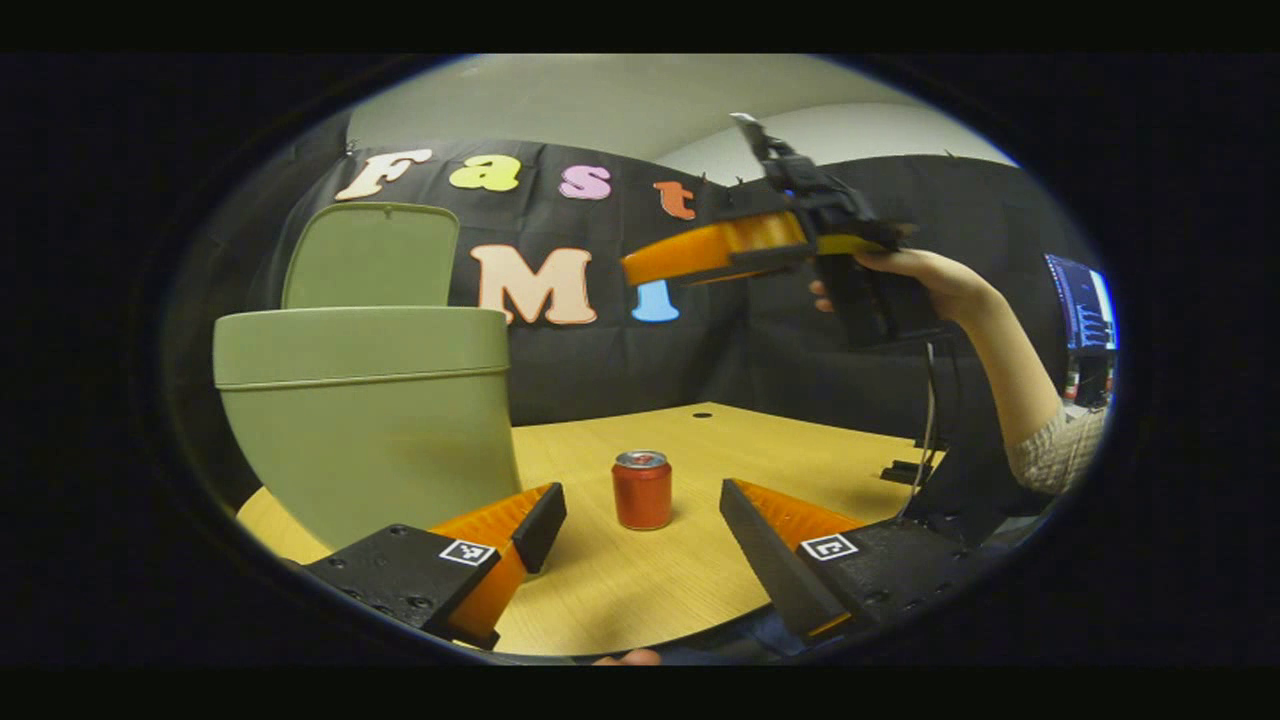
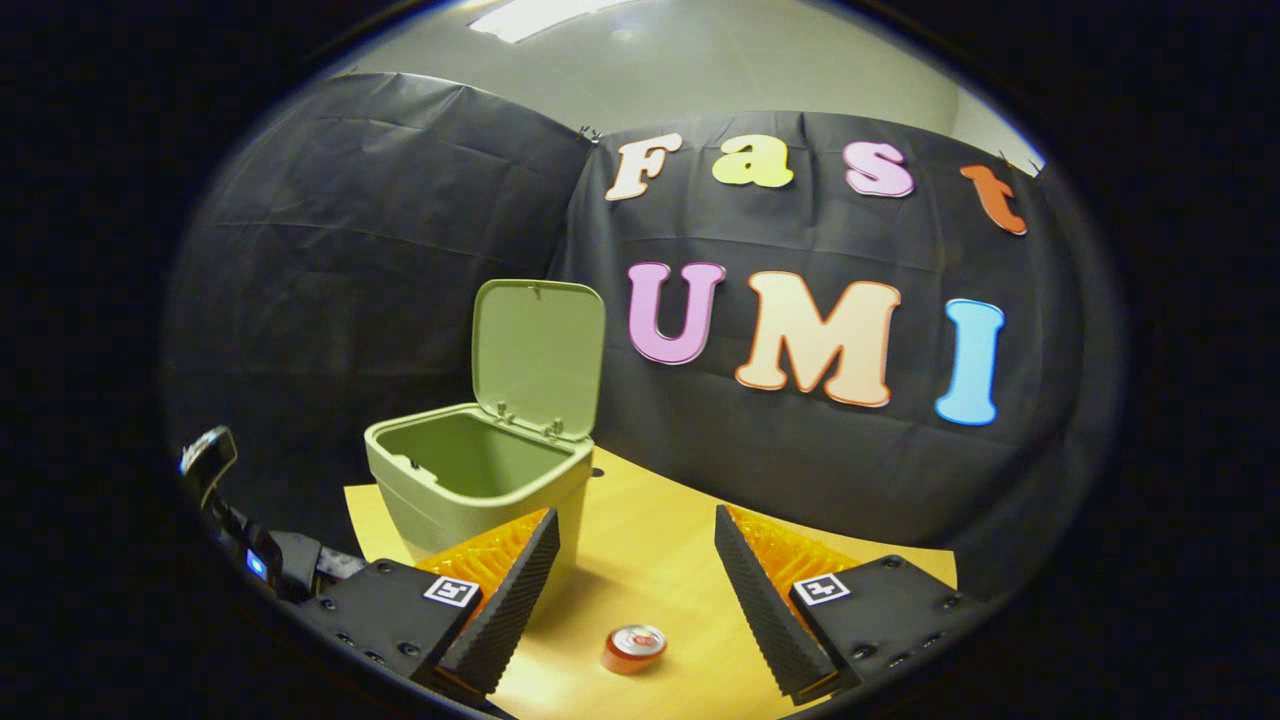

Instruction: Press the lid of the desktop garbage bin to open it, pick up the crumpled paper on the desktop and throw it into the bin, then pick up the pop can on the desktop and drop it into the bin, and finally close the garbage bin lid.

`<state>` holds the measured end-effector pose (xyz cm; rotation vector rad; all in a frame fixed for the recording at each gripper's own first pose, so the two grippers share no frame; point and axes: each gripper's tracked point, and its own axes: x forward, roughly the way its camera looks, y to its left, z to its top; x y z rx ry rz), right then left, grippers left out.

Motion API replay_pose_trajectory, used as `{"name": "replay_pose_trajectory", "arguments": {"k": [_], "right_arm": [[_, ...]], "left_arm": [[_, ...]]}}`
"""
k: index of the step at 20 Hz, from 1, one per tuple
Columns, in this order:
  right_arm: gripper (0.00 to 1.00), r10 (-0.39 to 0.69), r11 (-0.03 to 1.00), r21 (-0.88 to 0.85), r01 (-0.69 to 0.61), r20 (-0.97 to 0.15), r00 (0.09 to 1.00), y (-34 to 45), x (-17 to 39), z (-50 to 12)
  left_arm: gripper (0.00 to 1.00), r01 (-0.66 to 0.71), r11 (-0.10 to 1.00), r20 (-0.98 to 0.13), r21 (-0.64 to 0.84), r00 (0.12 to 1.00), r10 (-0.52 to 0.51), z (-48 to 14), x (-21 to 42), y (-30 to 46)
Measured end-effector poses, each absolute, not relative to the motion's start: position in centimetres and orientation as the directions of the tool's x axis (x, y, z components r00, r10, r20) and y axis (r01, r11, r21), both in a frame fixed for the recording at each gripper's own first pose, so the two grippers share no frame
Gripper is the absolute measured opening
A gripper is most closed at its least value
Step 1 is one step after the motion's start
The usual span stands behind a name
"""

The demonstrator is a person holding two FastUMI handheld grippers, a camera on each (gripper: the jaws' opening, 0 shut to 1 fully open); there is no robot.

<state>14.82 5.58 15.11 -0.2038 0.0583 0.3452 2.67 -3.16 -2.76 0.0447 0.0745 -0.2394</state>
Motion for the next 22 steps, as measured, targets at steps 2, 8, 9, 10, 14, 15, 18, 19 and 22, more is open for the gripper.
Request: {"name": "replay_pose_trajectory", "arguments": {"k": [2, 8, 9, 10, 14, 15, 18, 19, 22], "right_arm": [[0.98, 0.296, 0.940, -0.149, -0.307, -0.088, 0.951, 2.5, 13.8, 12.4], [0.98, 0.166, 0.985, -0.036, -0.171, -0.110, 0.980, -5.1, 11.1, 3.5], [0.98, 0.141, 0.989, -0.032, -0.146, -0.112, 0.984, -6.0, 10.7, 2.6], [0.98, 0.124, 0.991, -0.029, -0.127, -0.109, 0.986, -6.7, 10.3, 1.9], [0.98, 0.104, 0.994, -0.025, -0.106, -0.080, 0.991, -7.5, 9.2, 0.7], [1.00, 0.103, 0.994, -0.020, -0.105, -0.077, 0.992, -7.6, 9.2, 0.4], [0.98, 0.126, 0.992, 0.014, -0.125, -0.079, 0.989, -7.9, 8.8, -0.4], [0.98, 0.148, 0.989, 0.029, -0.146, -0.094, 0.984, -7.6, 8.7, -0.8], [0.98, 0.140, 0.990, 0.026, -0.138, -0.101, 0.985, -8.1, 8.6, -1.0]], "left_arm": [[0.95, 0.241, 0.970, -0.098, 0.042, 0.967, -0.236, -3.1, 3.9, -3.8], [0.95, 0.226, 0.972, -0.161, 0.058, 0.963, -0.214, -4.7, 8.9, -5.3], [0.95, 0.215, 0.975, -0.173, 0.064, 0.964, -0.201, -5.0, 9.9, -5.3], [0.95, 0.204, 0.976, -0.183, 0.072, 0.965, -0.188, -5.3, 10.8, -5.5], [0.95, 0.173, 0.981, -0.227, 0.082, 0.962, -0.151, -7.0, 14.1, -5.9], [0.95, 0.168, 0.983, -0.236, 0.080, 0.961, -0.145, -7.3, 14.9, -6.0], [0.95, 0.144, 0.987, -0.270, 0.077, 0.956, -0.118, -8.5, 16.5, -6.0], [0.95, 0.137, 0.987, -0.281, 0.079, 0.953, -0.110, -9.0, 16.9, -5.8], [0.95, 0.115, 0.991, -0.314, 0.071, 0.945, -0.087, -10.4, 17.7, -5.4]]}}
